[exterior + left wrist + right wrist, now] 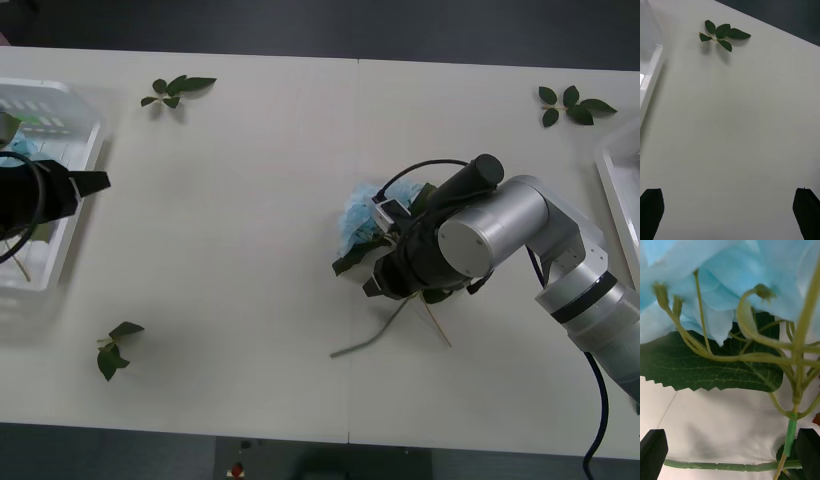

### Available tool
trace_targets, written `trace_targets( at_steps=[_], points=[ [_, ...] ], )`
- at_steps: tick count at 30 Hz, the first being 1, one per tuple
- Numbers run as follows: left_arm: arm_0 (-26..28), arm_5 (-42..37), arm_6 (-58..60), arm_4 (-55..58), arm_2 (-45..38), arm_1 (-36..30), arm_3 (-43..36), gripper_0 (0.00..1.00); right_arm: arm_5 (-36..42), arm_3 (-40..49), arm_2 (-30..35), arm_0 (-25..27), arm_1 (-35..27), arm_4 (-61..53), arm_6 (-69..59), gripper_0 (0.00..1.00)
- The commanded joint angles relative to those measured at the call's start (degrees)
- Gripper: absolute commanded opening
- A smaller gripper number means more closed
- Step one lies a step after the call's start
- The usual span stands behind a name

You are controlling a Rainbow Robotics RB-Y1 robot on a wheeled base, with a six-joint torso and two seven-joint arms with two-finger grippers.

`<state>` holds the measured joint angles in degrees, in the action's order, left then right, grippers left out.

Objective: Put the red flowers into the right box and the blue flowers into the left box

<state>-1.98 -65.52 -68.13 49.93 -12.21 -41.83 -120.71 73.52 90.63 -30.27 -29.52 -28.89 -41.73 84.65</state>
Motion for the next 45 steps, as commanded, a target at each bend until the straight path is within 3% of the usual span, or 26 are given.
trace_targets(
  at_steps=[1,2,3,4,5,14,20,27,34,45],
  points=[
    [0.14,-0.05,-9.48,-0.10,2.01,0.35,-3.21,1.00,-0.75,-0.36,0.21,-0.54,0.06,0.60,1.57,0.99],
    [0.14,-0.05,-10.62,-0.01,2.45,0.70,-3.56,1.00,-0.75,-0.36,0.13,-0.45,0.06,0.69,1.75,0.75],
    [0.14,-0.05,-12.11,0.26,2.89,0.96,-4.18,1.00,-0.75,-0.36,0.21,-0.45,0.06,0.78,1.83,0.30],
    [0.14,-0.05,-12.90,0.34,3.24,1.23,-4.53,1.00,-0.75,-0.36,0.13,-0.54,0.15,0.78,1.83,0.09],
    [0.14,-0.05,-14.31,0.70,3.77,1.67,-5.23,1.00,-0.75,-0.36,0.21,-0.45,0.15,0.95,1.83,0.00],
    [4.18,2.94,-22.39,4.30,7.46,2.55,-11.39,1.00,-0.92,-0.36,0.21,-0.54,0.15,1.04,1.57,0.00],
    [8.22,8.39,-31.18,21.09,6.85,-2.55,-12.09,1.00,-1.28,0.43,1.00,-0.54,-0.03,0.60,1.31,0.00],
    [8.22,9.01,-40.06,35.32,6.41,-5.63,-12.35,1.00,1.01,5.79,3.82,-0.45,-1.08,-1.51,0.78,0.00],
    [8.22,10.15,-45.33,43.59,6.58,-7.56,-12.70,1.00,3.47,9.83,11.46,-0.36,-1.43,-12.94,0.52,0.00],
    [8.31,10.15,-45.95,44.46,6.58,-7.74,-12.70,1.00,3.47,10.45,24.30,-0.36,1.91,-37.90,0.78,0.00]
  ],
)
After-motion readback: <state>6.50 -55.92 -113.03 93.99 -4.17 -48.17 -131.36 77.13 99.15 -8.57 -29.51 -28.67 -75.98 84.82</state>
